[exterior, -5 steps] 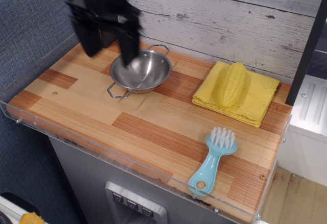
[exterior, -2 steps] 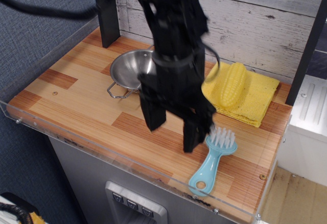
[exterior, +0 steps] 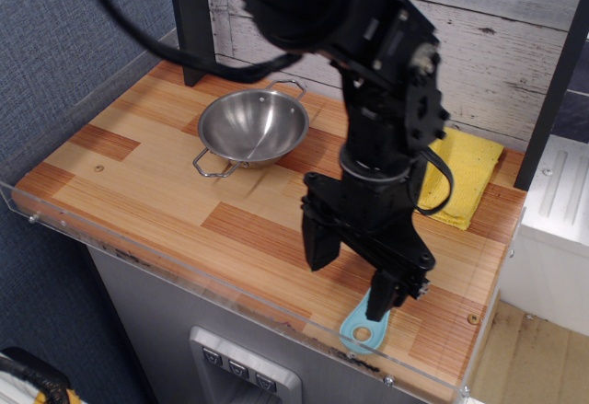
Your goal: Pick up the brush and place it on the left of the pot
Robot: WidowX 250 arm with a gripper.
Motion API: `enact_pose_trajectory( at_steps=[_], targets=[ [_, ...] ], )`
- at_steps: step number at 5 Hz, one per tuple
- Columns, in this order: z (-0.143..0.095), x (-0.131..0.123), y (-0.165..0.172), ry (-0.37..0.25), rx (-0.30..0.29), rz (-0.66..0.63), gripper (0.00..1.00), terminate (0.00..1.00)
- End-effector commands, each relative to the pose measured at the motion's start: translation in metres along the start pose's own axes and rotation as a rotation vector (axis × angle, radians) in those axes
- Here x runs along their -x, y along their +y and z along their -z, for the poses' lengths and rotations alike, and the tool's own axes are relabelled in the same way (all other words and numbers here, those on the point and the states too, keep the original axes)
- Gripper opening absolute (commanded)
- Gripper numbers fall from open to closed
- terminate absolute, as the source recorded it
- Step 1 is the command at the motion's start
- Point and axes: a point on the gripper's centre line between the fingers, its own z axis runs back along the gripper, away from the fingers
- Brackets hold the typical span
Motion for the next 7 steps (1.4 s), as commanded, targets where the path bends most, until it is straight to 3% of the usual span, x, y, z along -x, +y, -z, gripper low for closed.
enact_pose_trajectory(
  at_steps=[1, 2, 3, 4, 6, 7],
  targets=[
    [0.0, -0.021, -0.01, -0.149, -0.046, 0.022, 1.0, 0.0],
    [-0.004, -0.03, -0.008, -0.177, 0.019, 0.008, 1.0, 0.0],
    [-0.001, -0.032, -0.001, -0.158, 0.029, -0.018, 1.0, 0.0],
    [0.01, -0.032, 0.009, -0.112, 0.03, -0.036, 0.0, 0.0],
    [0.014, -0.032, 0.017, -0.092, 0.016, -0.049, 0.0, 0.0],
    [0.004, -0.031, 0.023, -0.093, 0.027, -0.036, 0.0, 0.0]
  ],
)
